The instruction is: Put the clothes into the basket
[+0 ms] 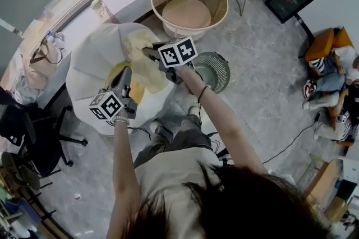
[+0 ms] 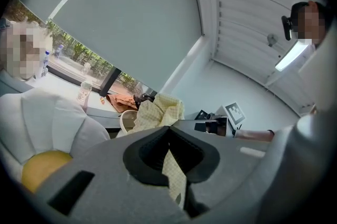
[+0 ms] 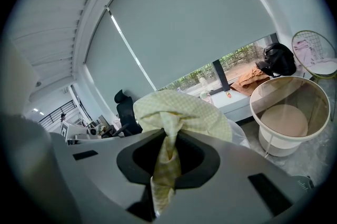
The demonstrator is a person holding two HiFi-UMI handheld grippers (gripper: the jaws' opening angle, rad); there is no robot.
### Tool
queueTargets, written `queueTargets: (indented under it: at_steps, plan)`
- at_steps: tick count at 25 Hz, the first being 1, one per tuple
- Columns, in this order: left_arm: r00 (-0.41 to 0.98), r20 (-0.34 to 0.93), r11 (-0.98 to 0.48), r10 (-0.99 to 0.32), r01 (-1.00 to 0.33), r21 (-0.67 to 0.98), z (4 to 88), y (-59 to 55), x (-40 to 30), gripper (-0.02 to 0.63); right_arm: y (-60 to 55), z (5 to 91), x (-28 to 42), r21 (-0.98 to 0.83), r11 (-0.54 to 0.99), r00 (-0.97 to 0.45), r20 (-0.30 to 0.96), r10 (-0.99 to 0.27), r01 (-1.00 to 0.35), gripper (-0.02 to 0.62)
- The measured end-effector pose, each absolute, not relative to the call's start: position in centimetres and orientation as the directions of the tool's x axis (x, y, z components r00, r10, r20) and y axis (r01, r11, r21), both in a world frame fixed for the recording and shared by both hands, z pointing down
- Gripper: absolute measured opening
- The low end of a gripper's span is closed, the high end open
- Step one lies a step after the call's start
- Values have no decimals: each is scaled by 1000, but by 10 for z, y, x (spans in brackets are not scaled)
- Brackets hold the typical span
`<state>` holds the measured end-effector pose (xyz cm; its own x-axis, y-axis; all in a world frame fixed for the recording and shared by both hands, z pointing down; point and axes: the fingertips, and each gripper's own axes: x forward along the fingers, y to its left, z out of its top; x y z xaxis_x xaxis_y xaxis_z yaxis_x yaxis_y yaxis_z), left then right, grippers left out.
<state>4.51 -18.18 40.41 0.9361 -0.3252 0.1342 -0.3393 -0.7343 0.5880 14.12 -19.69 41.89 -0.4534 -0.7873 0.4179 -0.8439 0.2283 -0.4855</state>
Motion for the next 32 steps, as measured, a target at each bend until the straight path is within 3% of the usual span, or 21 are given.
queueTargets:
  at_steps: [32]
  plan:
    - [978,121,-787,-171,-210,581,396,-74,261,11,-77,423,341,-453,138,-362,456,-813,-881,46]
